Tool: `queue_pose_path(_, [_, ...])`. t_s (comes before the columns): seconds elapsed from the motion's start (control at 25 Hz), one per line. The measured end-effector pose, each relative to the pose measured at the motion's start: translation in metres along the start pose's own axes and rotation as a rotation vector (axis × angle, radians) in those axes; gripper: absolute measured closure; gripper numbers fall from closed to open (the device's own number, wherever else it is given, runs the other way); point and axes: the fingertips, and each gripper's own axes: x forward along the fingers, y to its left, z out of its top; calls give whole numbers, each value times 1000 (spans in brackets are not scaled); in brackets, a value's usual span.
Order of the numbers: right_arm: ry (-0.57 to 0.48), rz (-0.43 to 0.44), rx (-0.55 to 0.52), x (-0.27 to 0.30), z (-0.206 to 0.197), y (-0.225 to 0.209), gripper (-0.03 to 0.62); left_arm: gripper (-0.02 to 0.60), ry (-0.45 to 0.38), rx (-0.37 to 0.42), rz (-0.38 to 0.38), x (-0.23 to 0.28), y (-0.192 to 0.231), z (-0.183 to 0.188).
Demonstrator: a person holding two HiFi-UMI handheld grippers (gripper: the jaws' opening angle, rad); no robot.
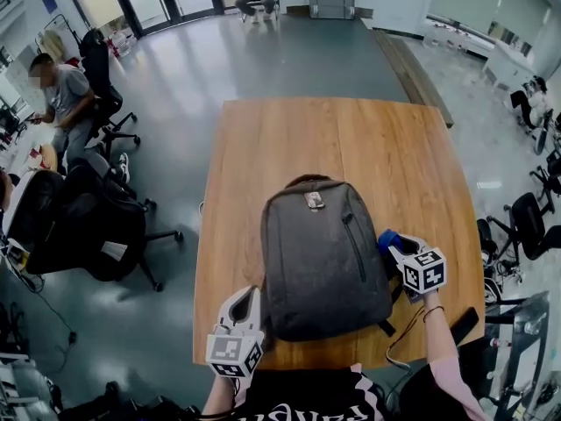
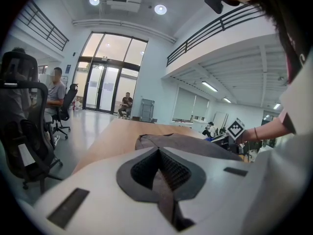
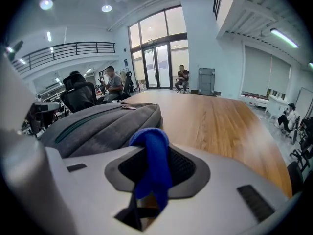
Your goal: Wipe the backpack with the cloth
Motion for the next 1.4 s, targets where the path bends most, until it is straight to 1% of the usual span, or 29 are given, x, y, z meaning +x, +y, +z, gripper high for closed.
queue_pose_path(0.16, [3,15,-26,30,31,-12,477,583,16,-7,6,8,8,-2])
queue_pose_path(0.36, [12,26,-48,66,66,-23,477,583,32,-13,-9,21,12,-2])
queue_pose_path(0.64, [26,35,-63,105,104,-40,477,583,43,-21,-29,36,14,-2])
queue_pose_path(0.84, [44,32,-109,127,132,-43,477,583,43,-35,-18,39,25,-1])
queue_pose_path(0.92, [59,18,-119,134,141,-46,477,583,37,-48,-7,39,30,0])
queue_pose_path(1.08, [106,-60,-123,149,156,-58,477,583,23,-59,4,39,41,2])
queue_pose_path(1.24, [135,-46,-134,168,164,-44,477,583,22,-74,13,35,48,-1])
queue_pose_path(1.4, [170,-15,-196,186,168,-15,477,583,16,-85,25,30,57,-2])
